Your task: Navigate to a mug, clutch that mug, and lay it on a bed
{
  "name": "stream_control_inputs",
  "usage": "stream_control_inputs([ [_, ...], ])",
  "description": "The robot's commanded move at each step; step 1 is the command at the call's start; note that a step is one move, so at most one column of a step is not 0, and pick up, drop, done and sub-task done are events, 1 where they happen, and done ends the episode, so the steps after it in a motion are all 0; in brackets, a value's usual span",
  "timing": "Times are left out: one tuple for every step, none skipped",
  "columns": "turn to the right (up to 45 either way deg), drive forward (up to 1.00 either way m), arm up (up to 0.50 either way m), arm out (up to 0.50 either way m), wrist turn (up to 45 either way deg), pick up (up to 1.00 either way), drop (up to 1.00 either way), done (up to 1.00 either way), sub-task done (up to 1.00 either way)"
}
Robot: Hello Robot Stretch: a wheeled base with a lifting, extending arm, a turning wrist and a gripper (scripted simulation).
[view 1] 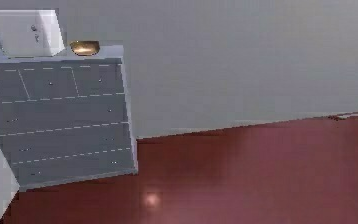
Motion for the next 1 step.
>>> stream_control_inputs([
  [30.0, 0.00, 0.00, 0.00, 0.0, 0.00, 0.00, 0.00, 0.00],
])
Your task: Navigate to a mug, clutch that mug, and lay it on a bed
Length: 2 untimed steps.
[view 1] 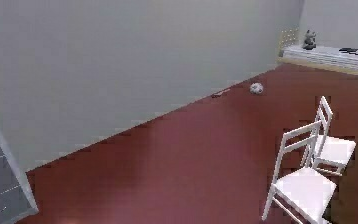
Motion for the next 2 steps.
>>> stream_control_inputs([
  [0.0, 1.00, 0.00, 0.00, 0.0, 0.00, 0.00, 0.00, 0.00],
  [3.0, 0.00, 0.00, 0.00, 0.0, 0.00, 0.00, 0.00, 0.00],
])
